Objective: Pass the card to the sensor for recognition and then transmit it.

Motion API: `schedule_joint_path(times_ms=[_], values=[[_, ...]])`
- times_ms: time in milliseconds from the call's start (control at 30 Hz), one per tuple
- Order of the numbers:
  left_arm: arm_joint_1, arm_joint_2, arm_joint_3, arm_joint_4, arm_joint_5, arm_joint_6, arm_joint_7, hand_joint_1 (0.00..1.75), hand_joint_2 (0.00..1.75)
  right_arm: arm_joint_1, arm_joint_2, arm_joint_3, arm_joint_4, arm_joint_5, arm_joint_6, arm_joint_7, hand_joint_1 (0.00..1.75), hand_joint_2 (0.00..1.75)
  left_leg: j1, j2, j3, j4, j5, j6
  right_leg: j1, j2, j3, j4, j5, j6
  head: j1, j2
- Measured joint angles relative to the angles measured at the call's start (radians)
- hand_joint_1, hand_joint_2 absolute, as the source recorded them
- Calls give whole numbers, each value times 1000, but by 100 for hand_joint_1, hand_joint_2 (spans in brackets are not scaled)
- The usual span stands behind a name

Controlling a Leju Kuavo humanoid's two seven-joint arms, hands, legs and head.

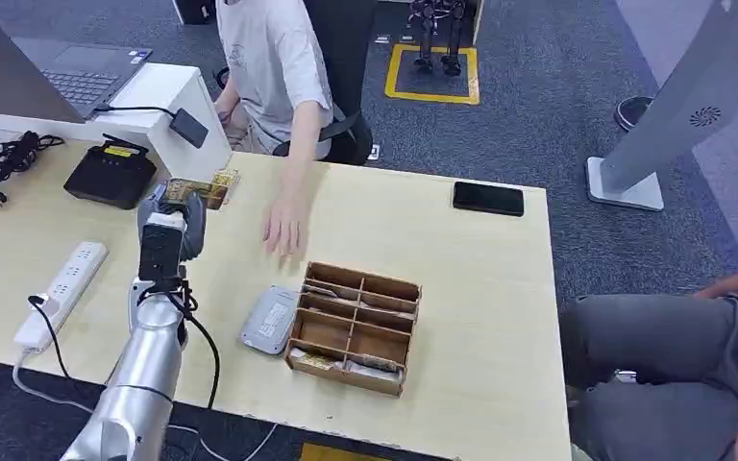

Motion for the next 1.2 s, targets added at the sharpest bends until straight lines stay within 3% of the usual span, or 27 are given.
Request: schedule_joint_path(times_ms=[267,500,567,667,800,867,1000,1200], values=[[-71,21,0,79,-143,170,-27,175,175,-4,0,15,0,20,10,0,0,0,0,0,0,0,0,0,0,0,0,0,0,0,0,0],[-91,27,0,121,-179,198,-27,175,175,-4,0,19,0,23,10,0,0,0,0,0,0,0,0,0,0,0,0,0,0,0,0,0],[-94,29,0,133,-228,237,-24,175,175,-5,0,20,0,29,14,0,0,0,0,0,0,0,0,0,0,0,-1,0,0,0,0,0],[-104,36,0,156,-385,311,-5,175,175,-5,1,22,0,39,17,-3,0,0,0,0,0,0,0,0,0,0,-1,0,0,0,0,0],[-107,22,69,156,-740,320,-37,175,175,-6,1,23,0,45,14,-17,0,0,0,0,0,0,0,0,0,0,-1,0,0,0,0,0],[-106,3,127,151,-828,320,-74,175,175,-6,1,23,0,50,14,-18,0,0,0,1,0,0,0,0,0,1,-1,0,0,0,0,0],[-107,-21,209,138,-861,321,-96,175,175,-6,2,24,0,51,13,-18,0,0,0,1,0,0,0,0,0,1,-1,0,0,0,0,0],[-107,-37,253,132,-865,321,-98,175,175,-8,2,24,0,51,12,-18,0,0,0,0,0,0,0,0,0,1,-1,0,0,0,0,0]])
